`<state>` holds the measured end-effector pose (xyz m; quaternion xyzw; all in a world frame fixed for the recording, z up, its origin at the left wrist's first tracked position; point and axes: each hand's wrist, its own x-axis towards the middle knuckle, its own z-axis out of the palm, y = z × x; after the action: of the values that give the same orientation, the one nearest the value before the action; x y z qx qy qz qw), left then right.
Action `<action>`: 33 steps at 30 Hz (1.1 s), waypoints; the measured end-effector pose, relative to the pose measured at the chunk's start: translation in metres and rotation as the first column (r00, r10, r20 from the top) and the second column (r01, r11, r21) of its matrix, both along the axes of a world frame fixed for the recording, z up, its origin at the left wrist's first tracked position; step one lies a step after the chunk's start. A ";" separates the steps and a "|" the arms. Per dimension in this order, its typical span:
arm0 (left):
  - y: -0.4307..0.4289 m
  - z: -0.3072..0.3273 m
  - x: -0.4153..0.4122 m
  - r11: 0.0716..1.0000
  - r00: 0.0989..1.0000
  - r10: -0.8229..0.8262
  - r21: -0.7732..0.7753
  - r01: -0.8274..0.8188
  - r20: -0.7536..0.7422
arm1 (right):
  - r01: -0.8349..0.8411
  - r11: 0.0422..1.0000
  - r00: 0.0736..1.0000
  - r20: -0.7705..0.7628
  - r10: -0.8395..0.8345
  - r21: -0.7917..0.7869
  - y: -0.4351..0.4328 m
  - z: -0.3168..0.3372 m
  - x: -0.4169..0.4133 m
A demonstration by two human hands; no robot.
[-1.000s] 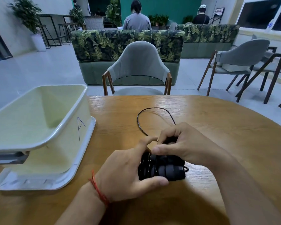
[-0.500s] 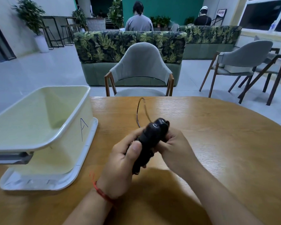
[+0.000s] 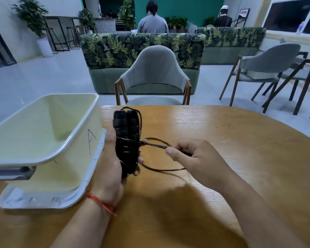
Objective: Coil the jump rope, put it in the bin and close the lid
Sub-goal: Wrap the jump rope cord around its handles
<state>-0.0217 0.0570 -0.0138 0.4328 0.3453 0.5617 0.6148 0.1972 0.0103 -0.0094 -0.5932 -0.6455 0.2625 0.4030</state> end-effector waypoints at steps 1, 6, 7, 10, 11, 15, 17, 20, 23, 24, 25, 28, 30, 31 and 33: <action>0.005 -0.001 -0.004 0.998 0.996 0.067 0.001 -0.068 -0.061 | 0.004 1.000 0.999 -0.034 -0.003 0.022 -0.002 0.003 0.004; 0.014 -0.020 -0.010 0.964 0.829 0.196 0.258 -0.065 -0.524 | -0.074 0.978 0.994 0.092 0.056 0.196 -0.007 0.008 0.000; 0.013 -0.023 -0.007 0.957 0.767 0.184 0.289 0.002 -0.614 | -0.087 0.970 0.987 0.149 0.053 0.229 -0.008 0.008 -0.003; 0.001 -0.023 -0.002 0.934 0.560 0.196 0.327 0.144 -0.805 | -0.111 0.952 0.972 0.231 0.044 0.285 -0.007 0.009 -0.004; -0.003 -0.020 -0.001 0.926 0.511 0.208 0.336 0.172 -0.834 | -0.113 0.950 0.973 0.228 0.046 0.292 -0.006 0.010 -0.002; -0.018 -0.010 0.002 0.848 0.374 0.328 0.445 0.288 -0.868 | -0.158 0.952 0.952 0.298 0.076 0.263 -0.005 0.010 0.002; -0.020 -0.013 0.005 0.820 0.275 0.395 0.471 0.325 -0.877 | -0.225 0.953 0.916 0.376 0.137 0.201 -0.007 0.011 0.001; -0.020 -0.012 0.004 0.795 0.236 0.416 0.478 0.374 -0.878 | -0.278 0.947 0.871 0.459 0.177 0.162 -0.008 0.014 -0.001; -0.021 -0.010 0.002 0.736 0.284 0.364 0.461 0.496 -0.887 | -0.249 0.956 0.922 0.339 0.186 0.153 -0.007 0.020 0.004; -0.022 -0.010 0.002 0.713 0.308 0.349 0.464 0.525 -0.885 | -0.236 0.963 0.945 0.263 0.196 0.130 -0.006 0.021 0.007; -0.023 -0.011 0.003 0.690 0.337 0.339 0.475 0.546 -0.878 | -0.231 0.969 0.961 0.178 0.213 0.085 -0.005 0.022 0.010; -0.025 -0.012 0.002 0.633 0.459 0.278 0.520 0.573 -0.844 | -0.263 0.961 0.964 -0.061 0.258 -0.089 -0.002 0.019 0.015; -0.024 -0.013 -0.001 0.651 0.548 0.174 0.513 0.560 -0.818 | -0.292 0.947 0.948 -0.174 0.267 -0.134 0.002 0.016 0.018; -0.023 -0.013 -0.003 0.662 0.592 0.112 0.504 0.555 -0.798 | -0.311 0.940 0.936 -0.221 0.275 -0.144 0.003 0.016 0.019; -0.024 -0.014 -0.002 0.660 0.674 -0.011 0.501 0.560 -0.739 | -0.400 0.901 0.876 -0.359 0.323 -0.165 0.003 0.016 0.023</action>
<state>-0.0242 0.0327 -0.0276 0.8563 0.2281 0.3348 0.3204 0.2203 0.0135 0.0063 -0.4534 -0.6351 0.5015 0.3736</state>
